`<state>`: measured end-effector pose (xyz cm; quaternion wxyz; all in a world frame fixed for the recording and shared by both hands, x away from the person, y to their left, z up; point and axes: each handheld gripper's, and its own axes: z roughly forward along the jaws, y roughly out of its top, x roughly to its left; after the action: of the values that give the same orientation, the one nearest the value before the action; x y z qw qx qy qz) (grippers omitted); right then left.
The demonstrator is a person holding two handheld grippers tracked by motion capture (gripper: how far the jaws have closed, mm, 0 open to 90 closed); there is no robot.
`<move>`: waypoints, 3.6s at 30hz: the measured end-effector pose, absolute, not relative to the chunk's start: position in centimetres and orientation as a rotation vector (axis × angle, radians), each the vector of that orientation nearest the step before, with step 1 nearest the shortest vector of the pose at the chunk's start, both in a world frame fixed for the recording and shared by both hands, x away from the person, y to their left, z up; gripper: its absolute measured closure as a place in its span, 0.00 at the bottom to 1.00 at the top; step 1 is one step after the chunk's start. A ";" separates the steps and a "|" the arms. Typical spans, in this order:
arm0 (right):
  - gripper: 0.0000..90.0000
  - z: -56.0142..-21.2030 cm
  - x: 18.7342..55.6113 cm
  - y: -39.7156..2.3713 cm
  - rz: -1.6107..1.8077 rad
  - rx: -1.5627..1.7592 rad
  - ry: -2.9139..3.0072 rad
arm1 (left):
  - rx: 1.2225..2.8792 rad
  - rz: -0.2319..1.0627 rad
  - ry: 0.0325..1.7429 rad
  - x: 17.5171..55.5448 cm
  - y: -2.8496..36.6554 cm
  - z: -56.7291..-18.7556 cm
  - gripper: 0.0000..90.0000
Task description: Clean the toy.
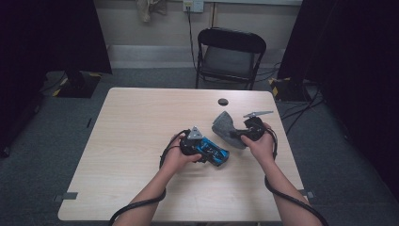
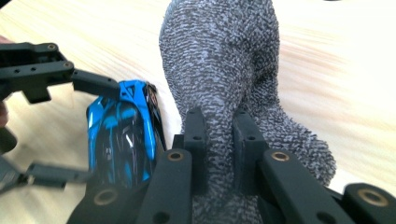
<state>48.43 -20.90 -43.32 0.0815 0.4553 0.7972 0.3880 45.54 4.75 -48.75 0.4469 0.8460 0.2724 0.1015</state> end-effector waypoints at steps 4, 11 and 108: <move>0.88 -44.3 49.3 -18.7 1.148 1.332 2.398 | 2.095 0.250 0.671 45.6 4.8 -48.8 0.21; 0.88 -45.6 50.1 -16.4 1.123 1.305 2.425 | 2.091 0.248 0.670 45.6 4.9 -48.8 0.22; 0.87 -43.1 45.9 -22.0 1.111 1.293 2.456 | 2.189 0.202 0.731 44.3 9.4 -47.0 0.24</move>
<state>45.92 -21.97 -43.07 0.0758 0.4312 0.8191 0.3706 44.30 9.35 -47.01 0.4007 0.8658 0.2889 0.0800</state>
